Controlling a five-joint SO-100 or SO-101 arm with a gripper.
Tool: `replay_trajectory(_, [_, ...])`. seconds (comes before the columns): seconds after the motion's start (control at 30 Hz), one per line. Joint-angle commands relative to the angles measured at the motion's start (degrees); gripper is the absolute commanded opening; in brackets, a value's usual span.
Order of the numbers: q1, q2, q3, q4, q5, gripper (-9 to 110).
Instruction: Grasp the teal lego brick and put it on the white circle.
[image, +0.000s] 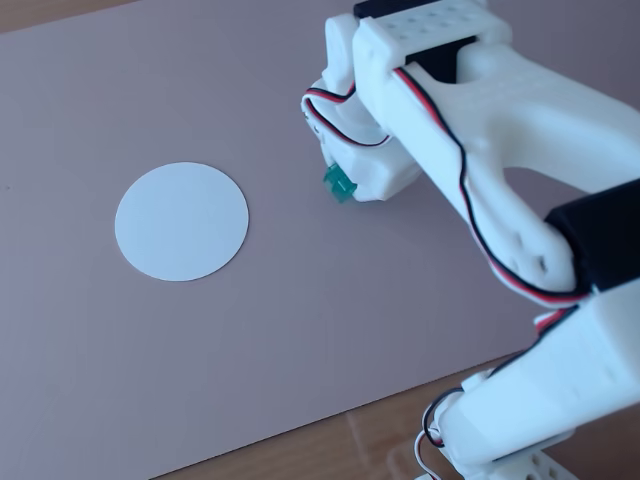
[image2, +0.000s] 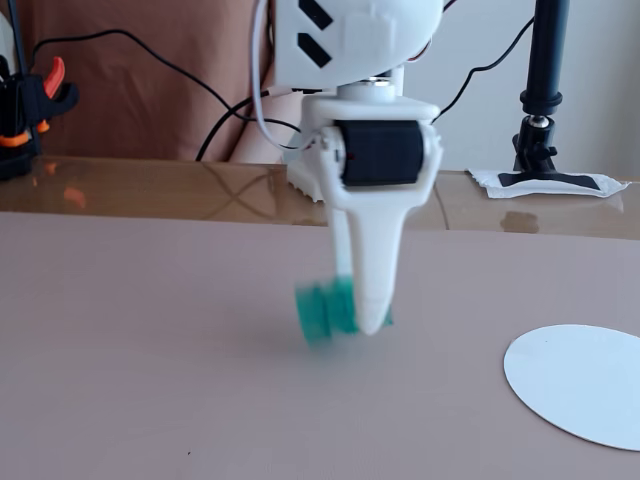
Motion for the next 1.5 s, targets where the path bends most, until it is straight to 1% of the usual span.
replay_trajectory(0.0, [0.26,2.72,-1.67,-0.62,0.26,15])
replay_trajectory(0.17, [-0.35,4.57,-1.93,0.26,0.62,15])
replay_trajectory(0.23, [-0.53,9.84,0.0,0.88,0.62,13])
replay_trajectory(0.3, [-0.79,19.78,3.69,1.76,0.35,8])
replay_trajectory(0.4, [-0.53,39.73,10.37,3.34,-0.09,0])
replay_trajectory(0.5, [1.32,56.95,16.88,4.22,-1.05,0])
replay_trajectory(0.6, [3.52,70.66,23.55,4.22,-2.11,0])
replay_trajectory(0.8, [3.87,91.05,33.4,6.68,-2.2,0])
replay_trajectory(1.1, [2.46,101.07,39.73,6.77,-1.76,0])
replay_trajectory(1.47, [1.41,101.07,41.4,7.12,-0.97,0])
